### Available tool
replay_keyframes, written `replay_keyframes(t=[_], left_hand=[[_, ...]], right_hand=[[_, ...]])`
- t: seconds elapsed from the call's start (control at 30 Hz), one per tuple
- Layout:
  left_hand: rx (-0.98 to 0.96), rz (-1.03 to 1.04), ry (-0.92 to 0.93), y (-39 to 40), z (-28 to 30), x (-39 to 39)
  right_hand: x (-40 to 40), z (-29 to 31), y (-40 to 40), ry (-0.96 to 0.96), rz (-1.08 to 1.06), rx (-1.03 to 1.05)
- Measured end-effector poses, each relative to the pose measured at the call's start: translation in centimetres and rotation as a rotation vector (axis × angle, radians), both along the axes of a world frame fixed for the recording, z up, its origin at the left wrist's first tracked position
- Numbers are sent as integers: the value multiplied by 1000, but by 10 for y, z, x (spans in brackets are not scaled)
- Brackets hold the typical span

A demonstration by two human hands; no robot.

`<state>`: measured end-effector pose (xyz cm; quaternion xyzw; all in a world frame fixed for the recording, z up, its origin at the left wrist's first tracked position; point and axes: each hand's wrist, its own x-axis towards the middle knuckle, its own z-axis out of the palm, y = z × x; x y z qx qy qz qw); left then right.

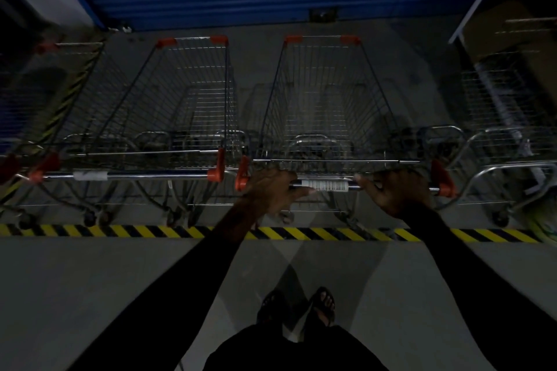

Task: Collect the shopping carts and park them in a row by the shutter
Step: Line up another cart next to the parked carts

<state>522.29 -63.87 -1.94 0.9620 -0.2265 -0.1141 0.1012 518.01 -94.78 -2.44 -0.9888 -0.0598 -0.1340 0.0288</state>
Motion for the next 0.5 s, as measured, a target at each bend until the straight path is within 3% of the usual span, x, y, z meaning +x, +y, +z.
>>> replay_keyframes(t=[0.33,0.5], left_hand=[[-53,50,100,-4,6,5],[-58,70,91,2,7,8]], right_hand=[[18,-5,-5,95,-64,-88],[20,10,3,187,34,61]])
